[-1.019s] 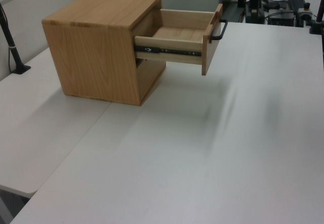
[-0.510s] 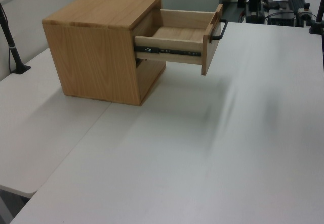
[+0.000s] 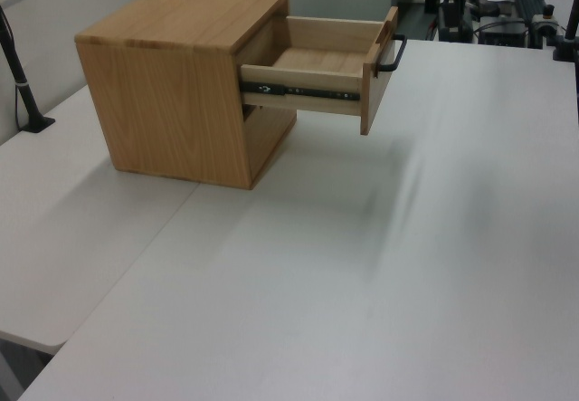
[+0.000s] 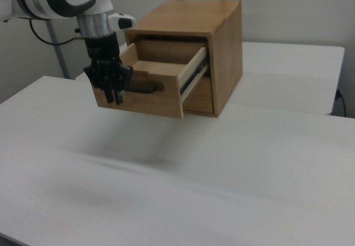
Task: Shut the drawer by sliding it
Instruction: 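Move the gripper down toward the black handle of the open drawer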
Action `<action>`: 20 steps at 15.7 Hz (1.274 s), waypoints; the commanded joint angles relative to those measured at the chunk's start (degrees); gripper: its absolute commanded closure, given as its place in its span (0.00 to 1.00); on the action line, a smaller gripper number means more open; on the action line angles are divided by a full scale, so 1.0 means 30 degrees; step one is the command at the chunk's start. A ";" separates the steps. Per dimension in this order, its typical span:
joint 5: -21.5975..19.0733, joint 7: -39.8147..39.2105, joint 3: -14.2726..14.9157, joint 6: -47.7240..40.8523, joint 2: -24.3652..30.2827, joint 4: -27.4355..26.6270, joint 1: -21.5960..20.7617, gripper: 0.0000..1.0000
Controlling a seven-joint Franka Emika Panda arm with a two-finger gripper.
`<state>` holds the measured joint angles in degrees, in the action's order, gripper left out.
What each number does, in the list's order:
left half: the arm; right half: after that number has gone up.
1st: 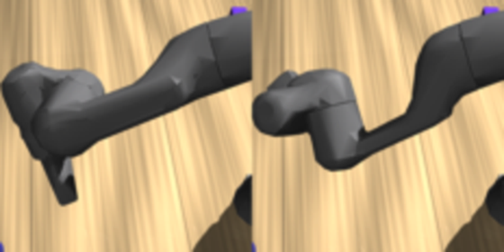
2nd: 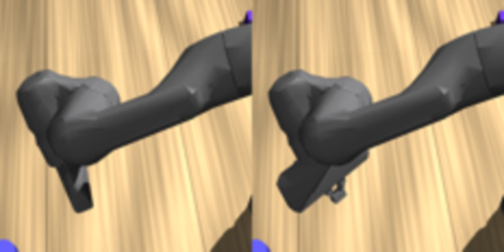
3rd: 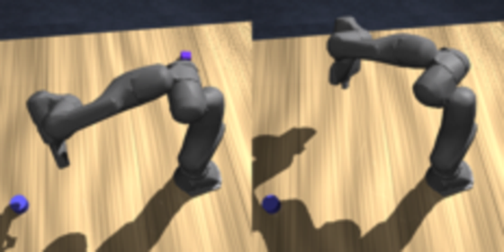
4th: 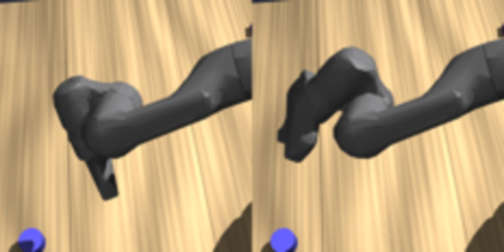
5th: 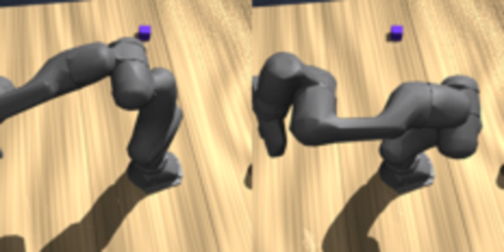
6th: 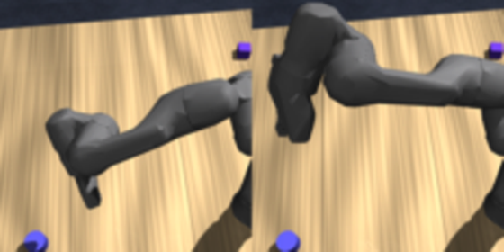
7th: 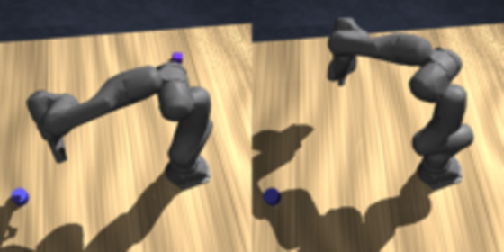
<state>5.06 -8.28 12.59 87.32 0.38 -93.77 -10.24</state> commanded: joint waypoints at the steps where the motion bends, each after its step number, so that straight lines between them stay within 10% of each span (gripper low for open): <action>1: -0.0573 -0.0288 0.0023 -0.0395 -0.0564 0.0377 -0.0159 0.84; 20: -0.3270 0.0004 -0.0328 0.2677 -0.4667 0.3747 -0.0130 1.00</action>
<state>-3.88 -8.34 11.65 92.04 -11.89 -83.99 -10.61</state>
